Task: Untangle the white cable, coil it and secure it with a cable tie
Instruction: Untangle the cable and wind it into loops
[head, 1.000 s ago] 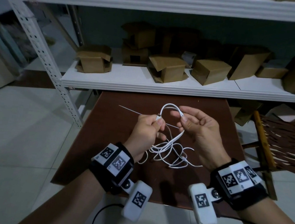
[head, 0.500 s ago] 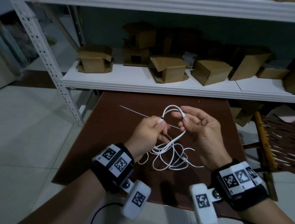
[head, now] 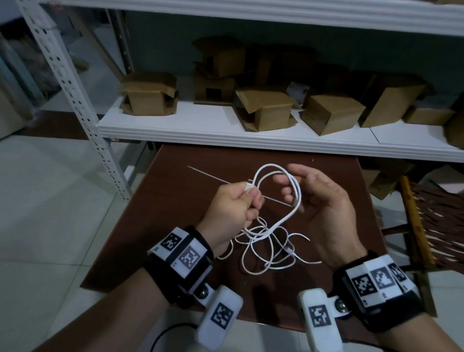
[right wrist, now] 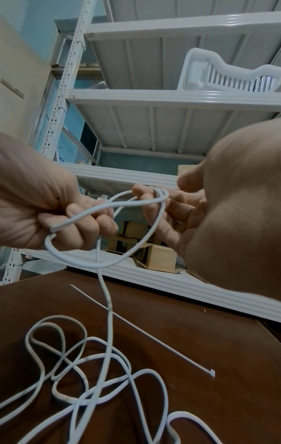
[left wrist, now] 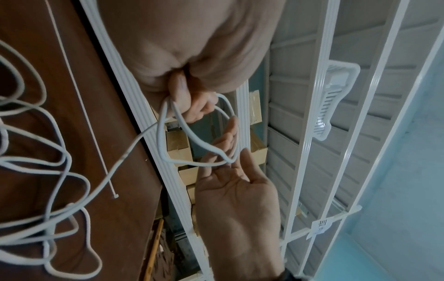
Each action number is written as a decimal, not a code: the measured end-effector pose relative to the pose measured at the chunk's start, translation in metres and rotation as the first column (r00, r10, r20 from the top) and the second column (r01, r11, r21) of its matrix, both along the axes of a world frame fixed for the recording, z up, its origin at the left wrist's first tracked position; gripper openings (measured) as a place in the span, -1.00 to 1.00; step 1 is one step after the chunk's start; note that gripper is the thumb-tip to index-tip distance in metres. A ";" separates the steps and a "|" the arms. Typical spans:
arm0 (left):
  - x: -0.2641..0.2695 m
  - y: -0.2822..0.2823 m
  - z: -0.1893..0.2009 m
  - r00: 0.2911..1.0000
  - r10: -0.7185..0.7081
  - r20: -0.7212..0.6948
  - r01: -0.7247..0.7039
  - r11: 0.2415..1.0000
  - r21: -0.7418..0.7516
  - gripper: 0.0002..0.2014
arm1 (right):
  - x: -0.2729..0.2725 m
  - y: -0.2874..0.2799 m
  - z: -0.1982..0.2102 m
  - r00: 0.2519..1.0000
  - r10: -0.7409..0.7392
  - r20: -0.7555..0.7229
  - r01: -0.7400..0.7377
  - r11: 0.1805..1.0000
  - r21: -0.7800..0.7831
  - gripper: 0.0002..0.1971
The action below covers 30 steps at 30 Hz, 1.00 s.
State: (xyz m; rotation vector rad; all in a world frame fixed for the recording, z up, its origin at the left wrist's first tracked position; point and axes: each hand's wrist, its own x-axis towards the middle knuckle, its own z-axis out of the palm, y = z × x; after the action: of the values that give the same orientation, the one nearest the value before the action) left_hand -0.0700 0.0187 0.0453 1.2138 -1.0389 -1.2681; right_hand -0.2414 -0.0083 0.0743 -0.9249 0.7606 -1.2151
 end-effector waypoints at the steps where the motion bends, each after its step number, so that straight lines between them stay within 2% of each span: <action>1: -0.001 0.000 0.001 1.000 -0.008 -0.029 0.008 1.000 0.011 -0.62 | -0.001 0.000 0.000 1.000 0.002 0.018 -0.002 1.000 0.001 -0.65; 4: -0.003 0.002 0.004 0.992 -0.046 -0.114 0.051 0.998 0.043 -0.62 | 0.000 -0.001 -0.002 0.997 0.004 0.079 -0.004 1.000 0.007 -0.69; 6: -0.004 0.004 0.007 0.984 -0.079 -0.160 0.089 0.995 0.053 -0.63 | 0.004 0.000 -0.004 0.996 0.007 0.086 -0.005 1.000 -0.020 -0.65; 12: -0.005 0.005 0.010 0.969 -0.168 -0.181 0.181 0.982 0.058 -0.63 | 0.006 0.001 -0.011 0.986 -0.082 -0.145 0.056 0.982 -0.179 -0.68; 16: -0.006 0.008 0.010 0.964 -0.235 -0.126 0.245 0.967 0.071 -0.63 | 0.003 0.000 -0.011 0.946 -0.169 -0.278 0.095 0.961 -0.260 -0.75; 20: -0.008 0.009 0.009 0.960 -0.265 -0.086 0.272 0.958 0.087 -0.62 | 0.002 0.003 -0.011 0.960 -0.122 -0.251 0.062 0.970 -0.234 -0.74; 25: -0.007 0.010 0.011 0.953 -0.301 -0.028 0.302 0.946 0.120 -0.62 | 0.003 0.003 -0.012 0.936 -0.170 -0.309 0.079 0.956 -0.283 -0.77; 30: -0.006 0.011 0.013 0.963 -0.267 0.024 0.264 0.961 0.087 -0.63 | 0.001 0.003 -0.010 0.938 -0.181 -0.297 0.104 0.961 -0.256 -0.84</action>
State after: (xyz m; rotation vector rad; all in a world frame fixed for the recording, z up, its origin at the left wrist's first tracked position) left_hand -0.0757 0.0297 0.0581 1.1912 -1.2161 -1.5137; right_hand -0.2400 -0.0058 0.0639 -1.3038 0.9665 -1.3209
